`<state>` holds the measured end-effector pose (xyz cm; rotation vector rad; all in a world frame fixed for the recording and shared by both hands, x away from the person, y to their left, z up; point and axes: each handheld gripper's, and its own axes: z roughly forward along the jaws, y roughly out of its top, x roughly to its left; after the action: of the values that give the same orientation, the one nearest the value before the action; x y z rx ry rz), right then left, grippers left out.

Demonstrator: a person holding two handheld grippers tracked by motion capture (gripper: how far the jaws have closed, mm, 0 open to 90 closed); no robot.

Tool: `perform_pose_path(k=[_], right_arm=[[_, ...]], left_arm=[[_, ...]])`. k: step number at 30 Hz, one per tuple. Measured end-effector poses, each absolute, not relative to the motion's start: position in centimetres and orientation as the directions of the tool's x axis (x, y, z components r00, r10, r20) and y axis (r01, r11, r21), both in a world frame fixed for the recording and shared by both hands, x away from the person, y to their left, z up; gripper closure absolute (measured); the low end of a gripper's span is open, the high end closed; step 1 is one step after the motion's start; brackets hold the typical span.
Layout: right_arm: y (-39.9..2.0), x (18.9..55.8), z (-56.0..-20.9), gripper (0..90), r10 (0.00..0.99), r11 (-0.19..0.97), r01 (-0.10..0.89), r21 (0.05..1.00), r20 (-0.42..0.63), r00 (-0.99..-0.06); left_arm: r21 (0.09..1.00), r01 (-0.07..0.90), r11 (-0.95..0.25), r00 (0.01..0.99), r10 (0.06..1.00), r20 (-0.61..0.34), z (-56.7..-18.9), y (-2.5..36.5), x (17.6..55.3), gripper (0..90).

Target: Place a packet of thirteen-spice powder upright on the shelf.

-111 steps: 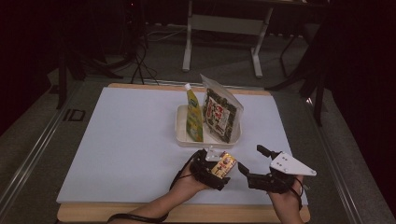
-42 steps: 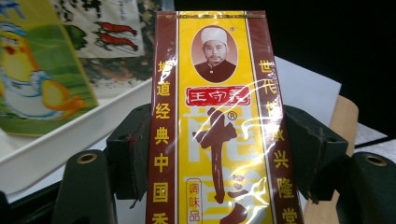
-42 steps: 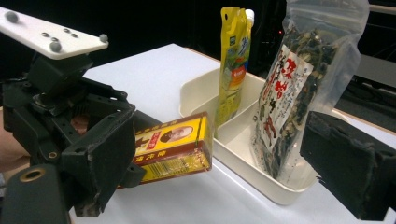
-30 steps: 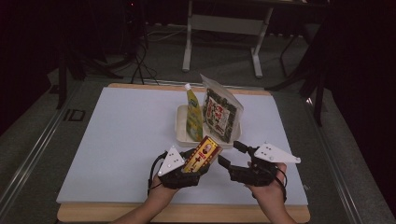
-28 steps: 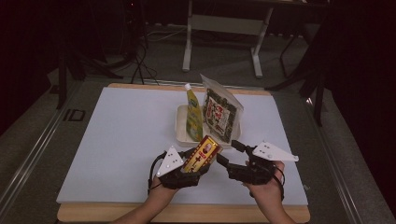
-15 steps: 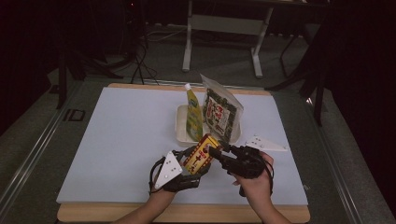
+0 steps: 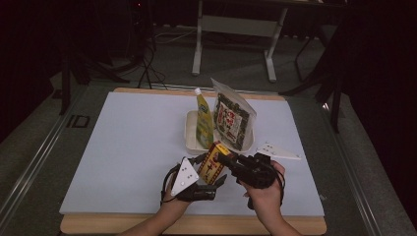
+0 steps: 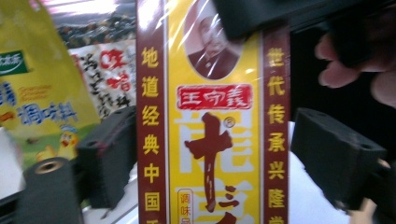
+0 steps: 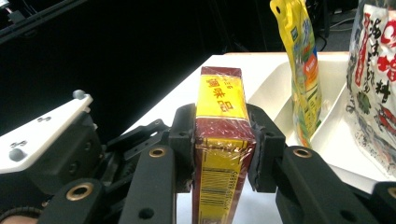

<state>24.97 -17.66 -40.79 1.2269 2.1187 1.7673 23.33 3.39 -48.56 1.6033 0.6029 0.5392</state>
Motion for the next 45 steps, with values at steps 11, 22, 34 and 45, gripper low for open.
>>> perform_pose_path(k=[11, 22, 34, 45], right_arm=[[-16.7, 24.7, -40.2, 67.6, 0.673, 0.031, 0.442, 0.896, 0.308, -0.672], [-15.5, 25.0, -39.9, 67.6, 0.702, 0.072, 0.396, 0.916, 0.236, -0.672], [-11.9, 25.9, -39.5, 67.6, 0.740, 0.099, 0.288, 0.952, 0.123, -0.661], [-9.2, 28.6, -39.5, 67.6, 0.799, 0.022, 0.268, 0.963, 0.144, -0.583]], left_arm=[[0.982, 0.156, -0.106, 0.742, 0.668, -0.046, -48.5, 4.1, 24.0, 2.1], [0.980, 0.173, -0.103, 0.721, 0.691, -0.055, -47.7, 6.5, 23.8, 2.1], [0.969, 0.223, -0.108, 0.691, 0.718, -0.079, -48.5, 11.0, 23.8, 2.1], [0.961, 0.260, -0.091, 0.643, 0.759, -0.102, -49.9, 14.8, 23.5, 2.2]])
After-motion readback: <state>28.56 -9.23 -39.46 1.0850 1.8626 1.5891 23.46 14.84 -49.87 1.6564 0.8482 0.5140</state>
